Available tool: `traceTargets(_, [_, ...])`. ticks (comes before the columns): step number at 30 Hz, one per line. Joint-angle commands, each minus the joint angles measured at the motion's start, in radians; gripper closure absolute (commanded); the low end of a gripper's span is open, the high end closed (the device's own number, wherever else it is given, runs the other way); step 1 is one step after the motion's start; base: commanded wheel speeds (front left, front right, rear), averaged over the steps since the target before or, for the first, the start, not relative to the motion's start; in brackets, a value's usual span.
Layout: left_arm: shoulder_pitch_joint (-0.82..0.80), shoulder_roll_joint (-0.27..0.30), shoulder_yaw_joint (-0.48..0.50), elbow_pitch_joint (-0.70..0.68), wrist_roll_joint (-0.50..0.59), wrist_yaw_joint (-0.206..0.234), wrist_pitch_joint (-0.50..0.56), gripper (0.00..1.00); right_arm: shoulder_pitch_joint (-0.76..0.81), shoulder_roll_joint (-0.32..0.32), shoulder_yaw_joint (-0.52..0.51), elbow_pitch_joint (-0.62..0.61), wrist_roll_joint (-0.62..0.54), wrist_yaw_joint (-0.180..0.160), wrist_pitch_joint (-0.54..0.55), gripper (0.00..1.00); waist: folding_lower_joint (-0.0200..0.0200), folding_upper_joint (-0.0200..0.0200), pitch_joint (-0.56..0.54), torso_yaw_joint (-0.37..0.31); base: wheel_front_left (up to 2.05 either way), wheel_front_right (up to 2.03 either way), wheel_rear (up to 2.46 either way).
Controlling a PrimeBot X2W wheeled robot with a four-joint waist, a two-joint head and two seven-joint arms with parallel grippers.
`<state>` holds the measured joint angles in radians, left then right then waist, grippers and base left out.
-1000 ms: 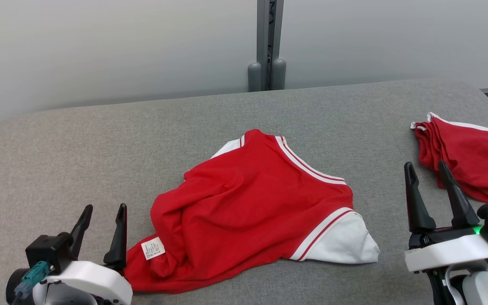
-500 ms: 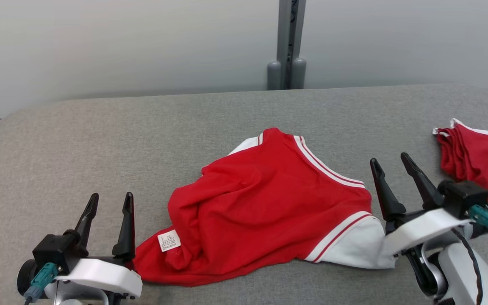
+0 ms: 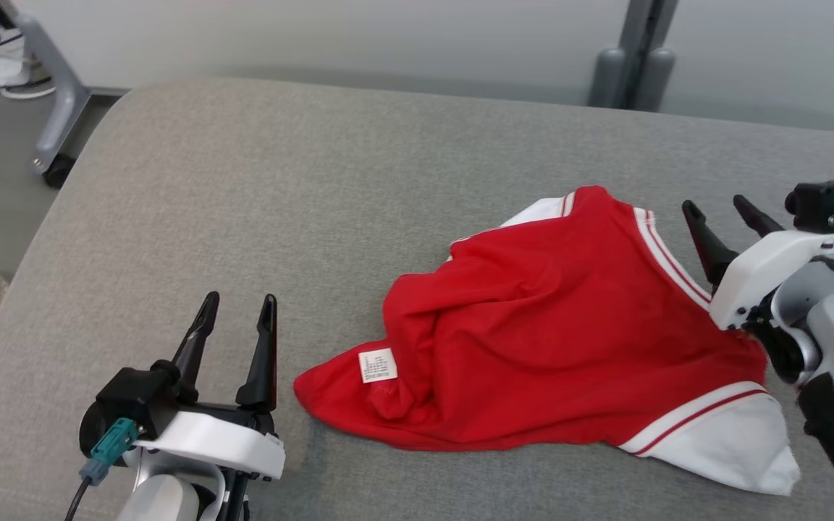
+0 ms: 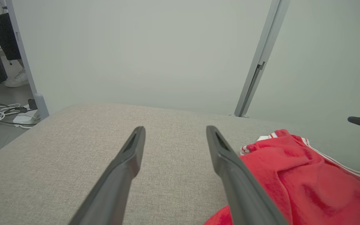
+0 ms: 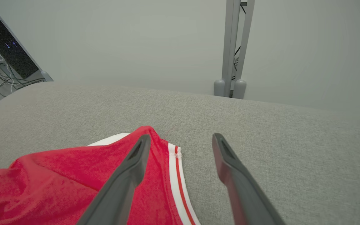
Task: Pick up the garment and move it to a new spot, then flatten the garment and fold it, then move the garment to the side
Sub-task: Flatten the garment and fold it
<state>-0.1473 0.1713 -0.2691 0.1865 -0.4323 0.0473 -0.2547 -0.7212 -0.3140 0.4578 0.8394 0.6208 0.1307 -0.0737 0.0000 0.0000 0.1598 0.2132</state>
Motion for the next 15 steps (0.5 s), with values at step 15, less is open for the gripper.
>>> traceTargets(15, [-0.071, -0.067, 0.034, 0.035, 0.027, -0.052, -0.011, 0.00, -0.201, -0.080, 0.133, 0.234, 0.136, 0.000, 0.247, 0.00, 0.0000, 0.0000, 0.167, 0.215, 0.00, 0.00, 0.00])
